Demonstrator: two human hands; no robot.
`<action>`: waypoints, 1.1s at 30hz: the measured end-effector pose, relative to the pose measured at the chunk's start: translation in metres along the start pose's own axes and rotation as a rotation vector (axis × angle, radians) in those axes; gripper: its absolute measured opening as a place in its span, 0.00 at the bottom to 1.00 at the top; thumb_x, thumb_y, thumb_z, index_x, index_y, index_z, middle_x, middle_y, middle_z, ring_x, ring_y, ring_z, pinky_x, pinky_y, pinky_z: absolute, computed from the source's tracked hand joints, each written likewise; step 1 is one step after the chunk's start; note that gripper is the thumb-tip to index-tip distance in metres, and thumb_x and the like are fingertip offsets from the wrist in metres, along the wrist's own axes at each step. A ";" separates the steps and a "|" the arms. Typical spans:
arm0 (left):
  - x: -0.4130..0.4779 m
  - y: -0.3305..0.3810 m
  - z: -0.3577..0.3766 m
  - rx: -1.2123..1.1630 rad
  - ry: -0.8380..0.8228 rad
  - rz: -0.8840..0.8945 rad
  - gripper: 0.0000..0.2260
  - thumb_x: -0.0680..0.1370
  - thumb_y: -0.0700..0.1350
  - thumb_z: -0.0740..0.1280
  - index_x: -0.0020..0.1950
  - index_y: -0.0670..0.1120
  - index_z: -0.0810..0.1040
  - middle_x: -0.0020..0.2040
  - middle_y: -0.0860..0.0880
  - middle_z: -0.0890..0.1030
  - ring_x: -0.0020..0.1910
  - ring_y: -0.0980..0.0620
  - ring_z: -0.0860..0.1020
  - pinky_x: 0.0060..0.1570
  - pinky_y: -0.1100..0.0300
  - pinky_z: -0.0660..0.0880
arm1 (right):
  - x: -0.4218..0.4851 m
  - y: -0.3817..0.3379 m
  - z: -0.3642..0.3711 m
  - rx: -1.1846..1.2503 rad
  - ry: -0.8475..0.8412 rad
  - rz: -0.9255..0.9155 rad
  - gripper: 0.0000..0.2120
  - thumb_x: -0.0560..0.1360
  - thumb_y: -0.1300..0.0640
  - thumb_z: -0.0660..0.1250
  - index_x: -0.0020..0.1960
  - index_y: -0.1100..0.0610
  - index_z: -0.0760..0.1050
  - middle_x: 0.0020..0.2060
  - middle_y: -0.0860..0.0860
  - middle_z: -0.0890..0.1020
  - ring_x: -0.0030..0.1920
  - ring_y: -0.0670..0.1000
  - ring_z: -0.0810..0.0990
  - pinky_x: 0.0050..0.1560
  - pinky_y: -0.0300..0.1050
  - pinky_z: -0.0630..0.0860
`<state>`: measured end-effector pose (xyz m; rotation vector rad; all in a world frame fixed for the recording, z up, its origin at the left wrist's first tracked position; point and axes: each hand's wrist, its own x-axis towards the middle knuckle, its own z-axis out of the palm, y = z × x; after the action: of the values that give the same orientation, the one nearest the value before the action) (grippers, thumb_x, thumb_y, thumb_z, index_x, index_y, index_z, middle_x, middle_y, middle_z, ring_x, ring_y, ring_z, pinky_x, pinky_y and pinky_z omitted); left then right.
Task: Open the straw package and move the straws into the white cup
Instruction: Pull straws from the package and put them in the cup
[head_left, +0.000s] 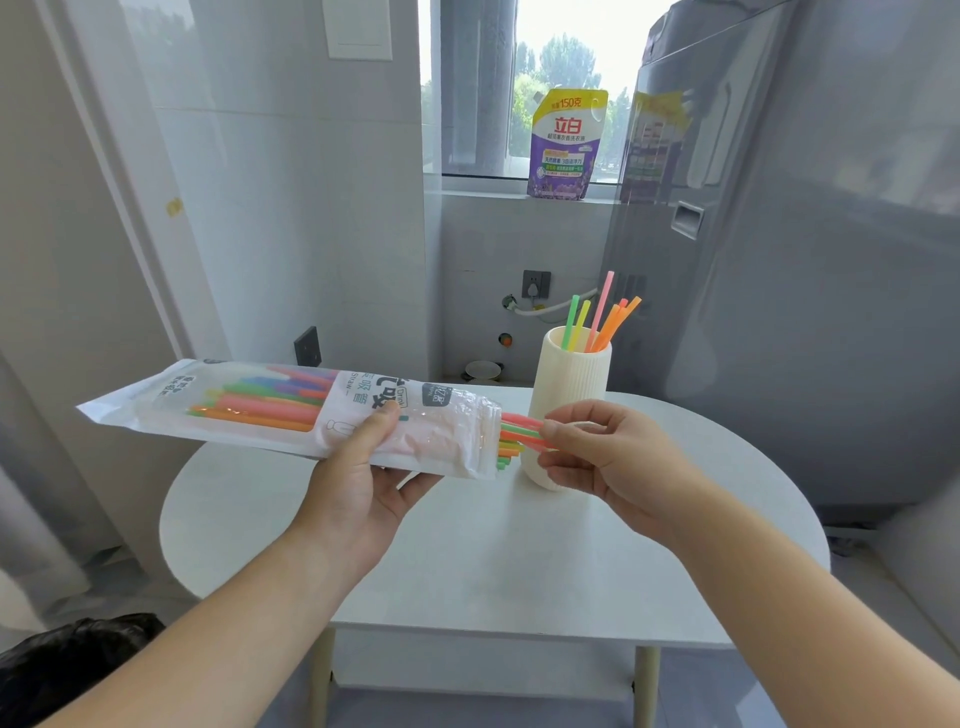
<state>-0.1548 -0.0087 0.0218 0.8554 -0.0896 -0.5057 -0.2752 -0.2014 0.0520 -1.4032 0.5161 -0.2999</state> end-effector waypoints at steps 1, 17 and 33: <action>0.000 0.000 0.000 0.000 0.000 0.000 0.18 0.78 0.44 0.71 0.68 0.51 0.78 0.57 0.46 0.87 0.54 0.46 0.86 0.44 0.50 0.85 | 0.000 0.000 0.000 -0.071 0.011 0.005 0.12 0.73 0.58 0.76 0.53 0.63 0.81 0.48 0.61 0.86 0.37 0.53 0.83 0.35 0.42 0.80; 0.001 0.003 -0.004 -0.009 0.013 -0.005 0.18 0.78 0.44 0.71 0.68 0.51 0.78 0.59 0.46 0.86 0.55 0.46 0.86 0.45 0.49 0.85 | 0.002 0.002 -0.002 0.110 -0.022 -0.021 0.08 0.76 0.65 0.71 0.53 0.67 0.81 0.47 0.64 0.85 0.42 0.57 0.87 0.41 0.44 0.84; 0.000 0.003 -0.004 -0.016 0.019 0.003 0.19 0.78 0.44 0.71 0.69 0.52 0.78 0.58 0.46 0.86 0.54 0.46 0.86 0.44 0.49 0.85 | 0.004 0.001 -0.009 0.031 0.026 -0.014 0.07 0.76 0.65 0.71 0.41 0.61 0.76 0.33 0.55 0.80 0.31 0.50 0.80 0.31 0.39 0.77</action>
<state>-0.1522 -0.0040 0.0216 0.8442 -0.0692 -0.4948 -0.2768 -0.2109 0.0492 -1.3745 0.5212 -0.3366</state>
